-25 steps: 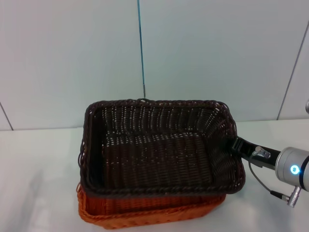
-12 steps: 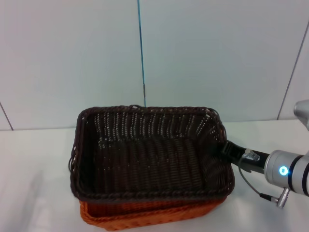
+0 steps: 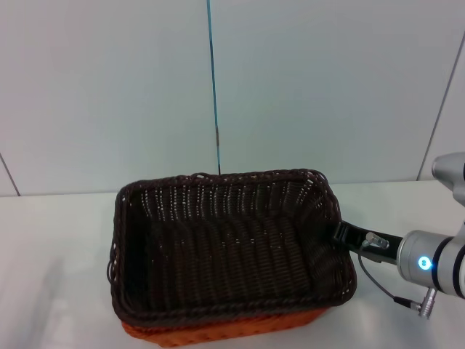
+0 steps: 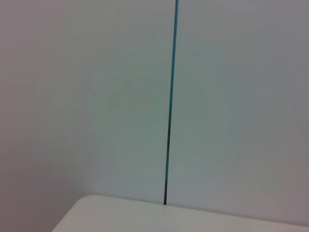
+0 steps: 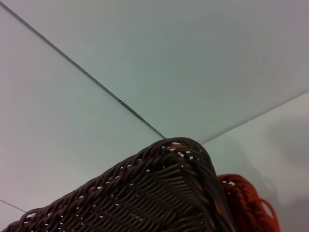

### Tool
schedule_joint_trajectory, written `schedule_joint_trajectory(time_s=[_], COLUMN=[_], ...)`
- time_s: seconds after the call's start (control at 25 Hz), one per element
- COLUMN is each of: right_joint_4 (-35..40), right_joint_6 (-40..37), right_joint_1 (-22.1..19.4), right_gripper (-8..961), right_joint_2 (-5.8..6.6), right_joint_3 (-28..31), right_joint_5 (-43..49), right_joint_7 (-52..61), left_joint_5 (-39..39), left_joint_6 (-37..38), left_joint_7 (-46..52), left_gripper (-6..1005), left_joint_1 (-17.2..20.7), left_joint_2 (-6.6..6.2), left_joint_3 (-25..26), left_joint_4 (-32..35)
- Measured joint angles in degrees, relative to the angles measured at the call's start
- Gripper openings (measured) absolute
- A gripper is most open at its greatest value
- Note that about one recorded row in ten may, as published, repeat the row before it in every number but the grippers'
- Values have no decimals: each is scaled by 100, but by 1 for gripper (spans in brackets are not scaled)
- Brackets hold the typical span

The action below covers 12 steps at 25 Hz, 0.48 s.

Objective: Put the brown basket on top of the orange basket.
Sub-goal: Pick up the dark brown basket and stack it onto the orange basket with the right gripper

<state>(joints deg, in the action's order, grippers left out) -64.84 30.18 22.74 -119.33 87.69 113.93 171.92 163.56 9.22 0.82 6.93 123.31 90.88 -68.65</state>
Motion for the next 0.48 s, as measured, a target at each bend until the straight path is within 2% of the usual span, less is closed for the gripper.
schedule_joint_trajectory(time_s=[0.48], right_joint_4=[204], right_joint_6=[-276], right_joint_1=[195], right_gripper=[144], right_joint_2=[-8], right_joint_3=[-126], right_joint_5=[270], right_joint_7=[-1], left_joint_5=[0], left_joint_6=[-19], left_joint_7=[0], left_gripper=[797], left_joint_1=[28], left_joint_2=[0], left_joint_3=[9], left_joint_4=[0])
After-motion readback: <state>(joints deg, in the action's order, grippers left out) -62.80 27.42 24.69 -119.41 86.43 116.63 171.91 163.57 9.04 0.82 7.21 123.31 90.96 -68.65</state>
